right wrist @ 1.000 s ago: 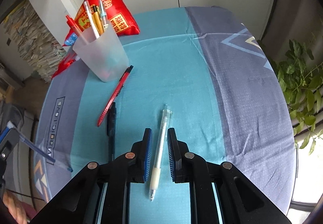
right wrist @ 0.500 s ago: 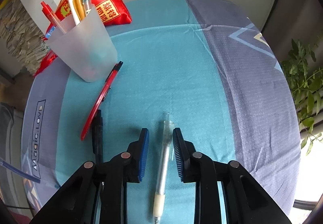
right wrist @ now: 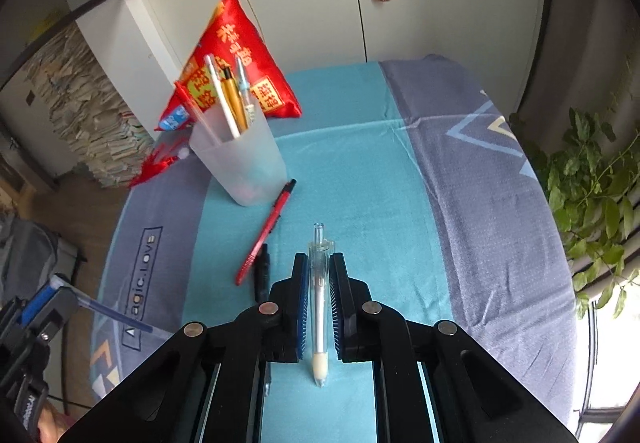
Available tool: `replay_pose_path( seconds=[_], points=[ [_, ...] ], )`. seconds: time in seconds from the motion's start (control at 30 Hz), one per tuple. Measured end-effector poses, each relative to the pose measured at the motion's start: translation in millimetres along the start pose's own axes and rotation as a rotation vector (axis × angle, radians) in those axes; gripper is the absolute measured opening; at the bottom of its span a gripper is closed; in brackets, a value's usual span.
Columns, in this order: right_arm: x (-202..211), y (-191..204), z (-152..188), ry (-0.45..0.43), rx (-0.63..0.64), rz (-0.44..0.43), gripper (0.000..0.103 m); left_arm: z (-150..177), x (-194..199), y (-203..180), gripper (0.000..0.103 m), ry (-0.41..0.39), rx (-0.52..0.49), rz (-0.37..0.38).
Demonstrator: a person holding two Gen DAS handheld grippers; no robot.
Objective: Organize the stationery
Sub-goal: 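Drop the blue pen into the cup with the left gripper while the right carries the pencil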
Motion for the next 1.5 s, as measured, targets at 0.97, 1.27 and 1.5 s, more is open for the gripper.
replay_pose_path(
  seconds=[0.97, 1.27, 1.5],
  points=[
    [57.7, 17.9, -30.9, -0.164, 0.064, -0.037, 0.011, -145.3, -13.7, -17.7, 0.01, -0.19, 0.0, -0.057],
    [59.6, 12.3, -30.5, -0.163, 0.073, -0.034, 0.011, -143.4, -77.2, -31.2, 0.01, -0.128, -0.015, -0.105],
    [61.3, 13.1, -34.3, -0.176, 0.081, -0.042, 0.011, -130.7, -101.3, -34.3, 0.01, -0.098, -0.037, -0.077]
  ],
)
Point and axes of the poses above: each gripper's, at about its wrist camera, not at the fingertips, and x roughly against the way its jaws point, y to its left, z to its underside, the point moved 3 cm from there along -x, roughly the way its jaws point, and after that the axes turned 13 degrees about -z, right-handed, at the moved point
